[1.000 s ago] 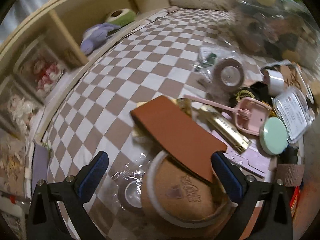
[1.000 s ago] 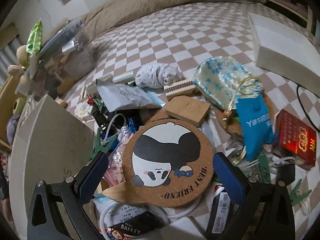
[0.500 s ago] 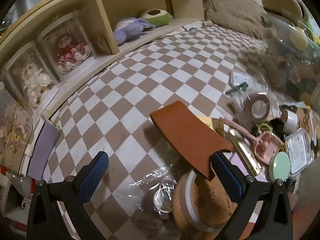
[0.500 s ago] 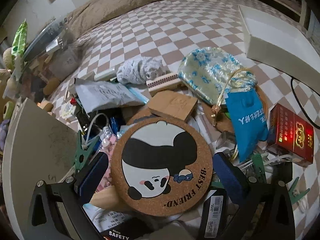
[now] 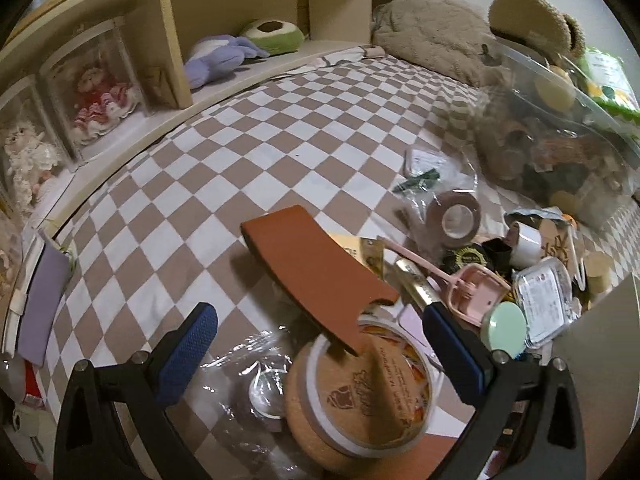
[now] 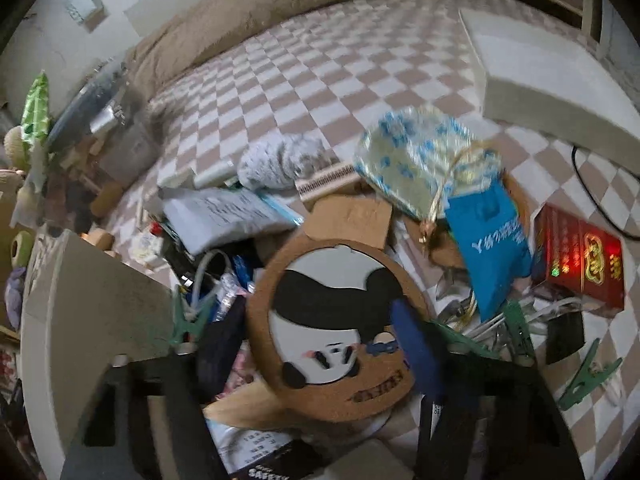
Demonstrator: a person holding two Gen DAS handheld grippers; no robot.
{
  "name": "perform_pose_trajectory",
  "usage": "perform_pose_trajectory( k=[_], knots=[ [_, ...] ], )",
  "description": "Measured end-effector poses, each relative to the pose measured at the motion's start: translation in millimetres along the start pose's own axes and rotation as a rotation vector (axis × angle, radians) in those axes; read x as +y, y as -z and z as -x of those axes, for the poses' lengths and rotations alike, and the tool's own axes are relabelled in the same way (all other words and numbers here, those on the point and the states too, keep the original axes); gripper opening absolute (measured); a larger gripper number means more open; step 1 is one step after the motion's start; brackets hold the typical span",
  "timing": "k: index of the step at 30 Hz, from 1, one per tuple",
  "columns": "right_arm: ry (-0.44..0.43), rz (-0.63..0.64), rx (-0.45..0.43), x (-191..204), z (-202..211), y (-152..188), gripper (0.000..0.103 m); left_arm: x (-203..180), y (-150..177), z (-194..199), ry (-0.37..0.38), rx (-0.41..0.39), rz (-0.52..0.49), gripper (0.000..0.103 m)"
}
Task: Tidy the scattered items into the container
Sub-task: 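Grasp the white tape roll with the left tool while the right tool grasps the panda coaster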
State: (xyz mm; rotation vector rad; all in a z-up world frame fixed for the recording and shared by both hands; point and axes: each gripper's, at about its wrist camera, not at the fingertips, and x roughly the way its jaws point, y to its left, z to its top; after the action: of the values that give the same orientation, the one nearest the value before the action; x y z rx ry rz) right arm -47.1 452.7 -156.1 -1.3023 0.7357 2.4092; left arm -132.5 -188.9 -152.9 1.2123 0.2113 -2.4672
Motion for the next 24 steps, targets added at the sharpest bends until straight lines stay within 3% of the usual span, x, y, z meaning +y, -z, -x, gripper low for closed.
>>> perform_pose_trajectory(
  k=[7,8,9,11,18,24],
  knots=[
    [-0.041,-0.005,0.010,-4.9,-1.5,2.6,0.056,-30.4,16.6,2.7,-0.034,0.025,-0.202,0.103],
    [-0.042,-0.009,0.007,-7.3,-1.1,2.0,0.062,-35.1,19.0,3.6,-0.042,0.022,-0.231,0.103],
    [-0.046,-0.015,0.005,-10.3,-0.8,1.5,0.082,-39.4,20.8,4.4,-0.045,0.019,-0.253,0.103],
    [-0.055,-0.024,-0.003,-16.4,0.5,1.5,0.103,-45.7,22.6,5.8,-0.039,0.016,-0.283,0.103],
    [-0.095,-0.066,0.014,-29.2,-3.7,-0.3,0.103,-54.0,26.6,6.0,-0.047,0.015,-0.329,0.103],
    [-0.015,0.002,0.059,-16.2,-23.9,-0.2,0.103,-59.6,30.7,3.0,-0.065,0.024,-0.363,0.103]
  ],
)
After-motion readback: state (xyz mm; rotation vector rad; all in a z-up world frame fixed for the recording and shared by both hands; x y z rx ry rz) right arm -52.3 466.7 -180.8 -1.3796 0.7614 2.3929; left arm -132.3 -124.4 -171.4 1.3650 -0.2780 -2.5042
